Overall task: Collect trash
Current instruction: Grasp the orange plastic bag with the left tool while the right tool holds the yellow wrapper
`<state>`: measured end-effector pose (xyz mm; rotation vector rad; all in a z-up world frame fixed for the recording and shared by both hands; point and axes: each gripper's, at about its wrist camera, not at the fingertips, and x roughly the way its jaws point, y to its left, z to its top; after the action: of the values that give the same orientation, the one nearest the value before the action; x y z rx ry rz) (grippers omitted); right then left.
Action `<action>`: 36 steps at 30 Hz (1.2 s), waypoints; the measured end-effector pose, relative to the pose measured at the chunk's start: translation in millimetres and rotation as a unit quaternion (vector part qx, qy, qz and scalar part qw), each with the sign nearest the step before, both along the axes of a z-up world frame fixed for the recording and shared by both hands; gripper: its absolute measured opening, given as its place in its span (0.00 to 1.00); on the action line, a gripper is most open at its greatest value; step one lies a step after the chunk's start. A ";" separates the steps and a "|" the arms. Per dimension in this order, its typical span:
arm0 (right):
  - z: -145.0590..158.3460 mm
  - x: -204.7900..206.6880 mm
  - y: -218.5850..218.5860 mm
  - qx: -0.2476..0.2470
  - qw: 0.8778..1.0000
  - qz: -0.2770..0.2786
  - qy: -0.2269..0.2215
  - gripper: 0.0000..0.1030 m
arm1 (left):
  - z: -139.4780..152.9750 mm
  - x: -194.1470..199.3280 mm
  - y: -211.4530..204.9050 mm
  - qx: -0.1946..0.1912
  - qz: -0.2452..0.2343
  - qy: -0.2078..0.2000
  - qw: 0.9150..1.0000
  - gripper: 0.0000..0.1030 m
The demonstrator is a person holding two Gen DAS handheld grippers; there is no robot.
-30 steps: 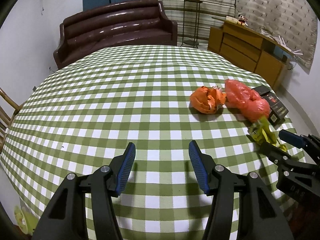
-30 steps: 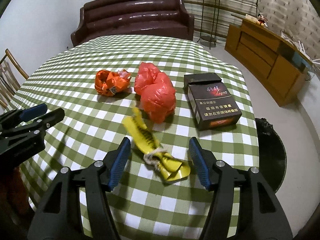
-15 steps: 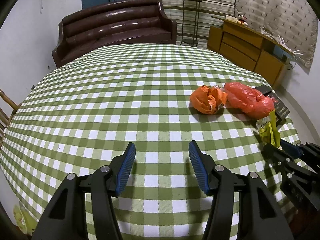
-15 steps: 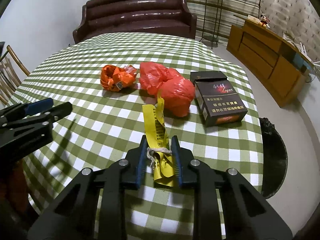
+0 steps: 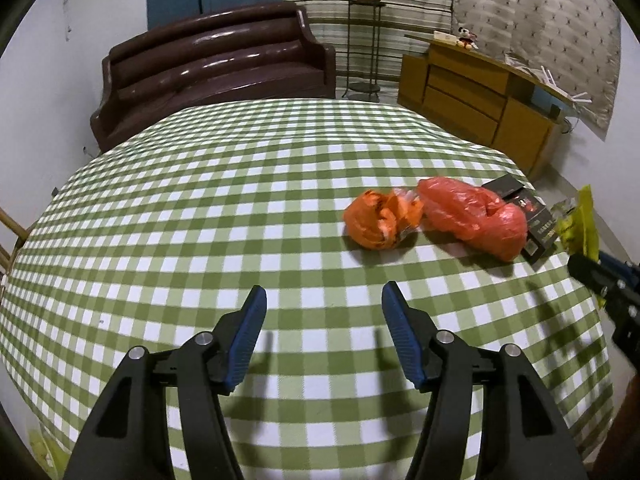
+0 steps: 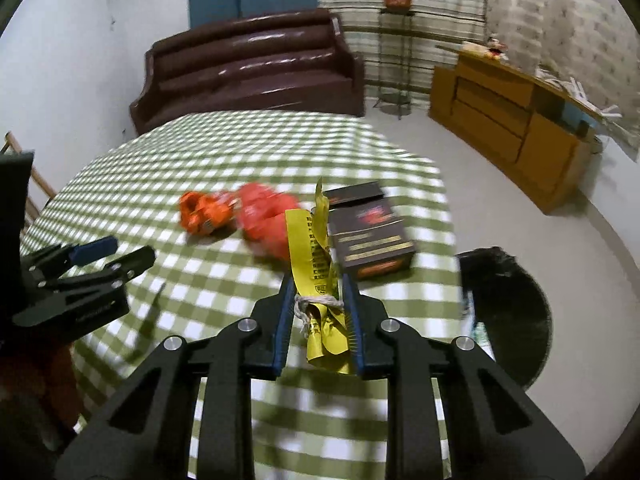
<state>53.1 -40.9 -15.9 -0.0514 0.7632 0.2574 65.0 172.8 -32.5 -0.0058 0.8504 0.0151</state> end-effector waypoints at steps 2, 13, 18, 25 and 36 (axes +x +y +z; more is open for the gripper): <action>1.2 3.7 -10.7 0.002 1.000 -0.015 -0.004 0.22 | 0.5 4.8 -7.2 0.002 -0.007 0.000 1.000 0.57; -0.6 24.8 -45.0 0.007 0.998 -0.056 -0.011 0.22 | -5.2 40.3 -30.2 0.021 -0.035 0.000 0.999 0.63; -4.5 30.2 -51.5 0.010 0.998 -0.059 -0.007 0.22 | -7.8 58.9 -34.3 0.021 -0.038 0.007 0.999 0.63; -10.7 36.6 -55.1 0.015 0.998 -0.062 0.002 0.23 | -10.8 76.3 -37.7 0.020 -0.052 0.019 0.998 0.59; -16.6 41.6 -55.9 0.017 0.998 -0.063 0.008 0.22 | -13.0 77.4 -45.8 0.028 -0.061 0.014 0.998 0.49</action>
<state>94.7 -96.9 -32.5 0.0307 0.7747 0.1515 142.3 126.9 -45.5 0.0986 0.8775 -0.0766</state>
